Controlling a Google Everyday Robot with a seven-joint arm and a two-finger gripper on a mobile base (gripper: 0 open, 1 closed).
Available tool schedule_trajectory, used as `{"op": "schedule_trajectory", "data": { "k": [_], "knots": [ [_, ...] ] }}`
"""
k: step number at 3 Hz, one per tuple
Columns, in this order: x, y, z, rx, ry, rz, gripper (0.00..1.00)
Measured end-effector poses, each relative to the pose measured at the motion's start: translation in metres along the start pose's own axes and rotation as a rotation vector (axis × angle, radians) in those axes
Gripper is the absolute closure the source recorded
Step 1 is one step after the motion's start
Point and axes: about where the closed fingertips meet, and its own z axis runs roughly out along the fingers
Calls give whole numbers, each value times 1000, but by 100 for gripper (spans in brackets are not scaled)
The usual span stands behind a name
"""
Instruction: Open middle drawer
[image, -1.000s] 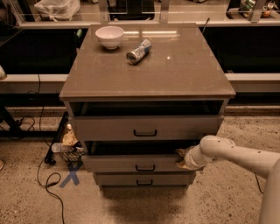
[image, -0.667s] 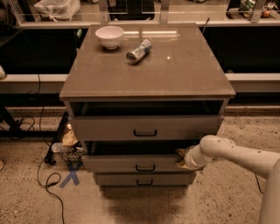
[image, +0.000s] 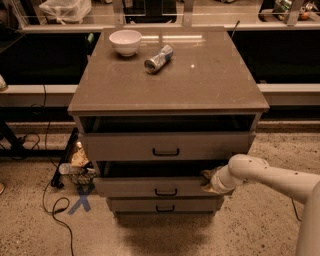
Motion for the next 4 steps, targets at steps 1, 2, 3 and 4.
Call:
{"op": "schedule_trajectory", "data": {
  "k": [1,2,3,4],
  "knots": [
    [0,0,0,0,0,0,4],
    [0,0,0,0,0,0,0],
    [-5,5,-1,-40,15,-18,0],
    [-9,16,-3,-84,41,-19,2]
  ]
}}
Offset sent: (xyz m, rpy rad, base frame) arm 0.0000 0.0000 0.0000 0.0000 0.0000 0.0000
